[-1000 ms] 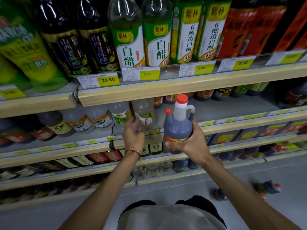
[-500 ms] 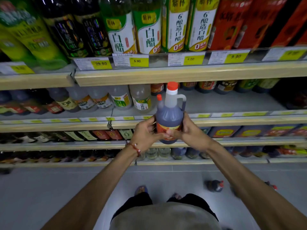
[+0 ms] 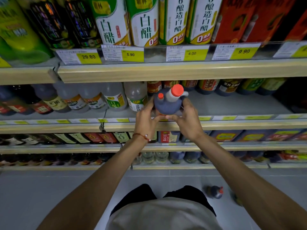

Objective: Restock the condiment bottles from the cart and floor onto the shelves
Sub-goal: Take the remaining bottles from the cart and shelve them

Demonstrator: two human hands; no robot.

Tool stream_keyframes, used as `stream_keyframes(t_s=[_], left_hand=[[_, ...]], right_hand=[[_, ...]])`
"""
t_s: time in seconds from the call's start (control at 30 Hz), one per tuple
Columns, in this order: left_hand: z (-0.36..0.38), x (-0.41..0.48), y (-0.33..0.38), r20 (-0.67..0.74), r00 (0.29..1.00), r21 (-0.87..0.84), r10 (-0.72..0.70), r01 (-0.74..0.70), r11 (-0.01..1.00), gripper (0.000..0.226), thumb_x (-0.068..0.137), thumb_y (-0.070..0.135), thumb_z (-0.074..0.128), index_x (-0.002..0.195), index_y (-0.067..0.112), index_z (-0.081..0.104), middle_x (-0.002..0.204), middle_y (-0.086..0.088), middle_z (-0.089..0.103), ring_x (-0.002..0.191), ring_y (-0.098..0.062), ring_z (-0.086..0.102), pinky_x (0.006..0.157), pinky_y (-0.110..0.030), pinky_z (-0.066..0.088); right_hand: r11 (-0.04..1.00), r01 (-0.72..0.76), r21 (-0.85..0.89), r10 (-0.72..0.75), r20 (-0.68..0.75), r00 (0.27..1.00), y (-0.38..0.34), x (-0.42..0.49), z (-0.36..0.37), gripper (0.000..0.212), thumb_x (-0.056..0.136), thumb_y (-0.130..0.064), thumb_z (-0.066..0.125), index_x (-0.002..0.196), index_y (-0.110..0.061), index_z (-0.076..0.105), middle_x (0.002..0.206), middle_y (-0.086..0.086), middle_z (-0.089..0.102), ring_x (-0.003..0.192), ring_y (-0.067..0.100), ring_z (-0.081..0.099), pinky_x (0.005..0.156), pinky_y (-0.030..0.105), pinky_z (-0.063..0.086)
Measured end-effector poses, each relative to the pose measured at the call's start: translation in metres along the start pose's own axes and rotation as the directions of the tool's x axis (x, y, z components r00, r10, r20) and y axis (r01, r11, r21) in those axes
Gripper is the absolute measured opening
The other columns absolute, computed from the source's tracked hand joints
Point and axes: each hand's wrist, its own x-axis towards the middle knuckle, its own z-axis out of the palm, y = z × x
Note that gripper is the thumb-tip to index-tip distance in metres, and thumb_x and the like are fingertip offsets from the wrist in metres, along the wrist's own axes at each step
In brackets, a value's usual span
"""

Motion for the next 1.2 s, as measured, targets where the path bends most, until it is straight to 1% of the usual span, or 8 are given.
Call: stream_keyframes(t_s=[0.2,0.47,0.6,0.77,0.87,1.0,1.1,1.2], left_hand=[[0.017,0.034,-0.033,-0.01,0.999,0.088,0.039,-0.038,0.995,0.069,0.09,-0.001,0.07,0.151,0.0,0.038,0.146,-0.019,0.053,0.136,-0.028,0.052,0.112,-0.039,0.044],[0.028,0.046,-0.067,-0.029,0.998,0.072,0.049,-0.047,0.996,0.069,0.097,0.006,0.064,0.157,0.003,0.03,0.151,-0.016,0.05,0.14,-0.027,0.047,0.116,-0.033,0.037],[0.029,0.055,-0.07,-0.05,0.997,0.075,0.051,-0.047,0.996,0.061,0.101,0.01,0.058,0.157,0.005,0.032,0.147,-0.016,0.055,0.136,-0.026,0.05,0.112,-0.024,0.037],[0.025,0.052,-0.077,-0.097,0.991,0.169,0.088,-0.07,0.983,0.051,0.101,0.008,0.057,0.151,0.003,0.044,0.138,-0.016,0.063,0.126,-0.027,0.059,0.106,-0.028,0.045],[0.021,0.043,-0.08,-0.092,0.994,0.146,0.057,-0.043,0.988,0.048,0.101,0.007,0.058,0.148,0.005,0.051,0.135,-0.012,0.066,0.122,-0.021,0.062,0.106,-0.023,0.045],[0.006,0.022,-0.084,-0.158,0.984,-0.009,-0.079,0.078,0.997,0.036,0.098,0.003,0.06,0.133,0.008,0.064,0.125,-0.001,0.07,0.114,-0.012,0.067,0.103,-0.04,0.055],[-0.013,0.009,-0.084,-0.272,0.95,-0.074,-0.152,0.137,0.988,0.026,0.096,0.001,0.063,0.117,0.014,0.067,0.109,0.001,0.073,0.099,-0.002,0.069,0.093,-0.038,0.059],[-0.03,0.01,-0.084,-0.367,0.915,-0.092,-0.169,0.145,0.985,0.036,0.092,0.004,0.069,0.126,0.012,0.057,0.117,-0.002,0.066,0.101,-0.006,0.066,0.091,-0.031,0.057]], right_hand=[[0.992,0.032,0.12,-0.021,-0.087,0.996,0.018,0.031,0.025,0.062,0.083,-0.012,0.086,0.136,-0.009,0.054,0.134,-0.001,0.066,0.129,0.013,0.061,0.106,0.039,0.054],[0.976,-0.006,0.219,0.019,-0.055,0.998,0.044,0.055,0.047,0.069,0.079,-0.008,0.083,0.139,-0.021,0.051,0.133,-0.004,0.066,0.13,0.014,0.062,0.113,0.046,0.049],[0.962,-0.031,0.271,0.047,-0.051,0.998,0.043,0.064,0.057,0.075,0.085,-0.023,0.079,0.151,-0.009,0.045,0.139,0.004,0.066,0.132,0.016,0.061,0.114,0.049,0.048],[0.971,-0.053,0.233,0.073,-0.075,0.995,0.047,0.061,0.065,0.082,0.086,-0.038,0.078,0.155,-0.013,0.041,0.139,0.0,0.066,0.131,0.013,0.062,0.112,0.048,0.05],[0.988,-0.093,0.123,0.111,-0.147,0.983,0.039,0.047,0.065,0.066,0.093,-0.025,0.077,0.15,-0.01,0.048,0.14,0.003,0.066,0.127,0.009,0.06,0.111,0.035,0.049],[0.993,-0.12,-0.004,0.109,-0.4,0.91,0.024,0.015,0.073,0.039,0.094,-0.013,0.073,0.132,-0.011,0.062,0.126,0.005,0.066,0.111,0.014,0.063,0.098,0.032,0.054],[0.997,-0.072,-0.016,0.063,-0.328,0.943,0.01,0.004,0.085,0.034,0.093,-0.006,0.072,0.126,-0.009,0.065,0.117,0.003,0.07,0.103,0.01,0.064,0.095,0.029,0.055],[0.998,-0.064,0.01,0.065,-0.195,0.979,-0.003,0.009,0.099,0.037,0.094,-0.008,0.072,0.129,-0.009,0.064,0.122,0.005,0.072,0.111,0.014,0.067,0.101,0.032,0.054]])
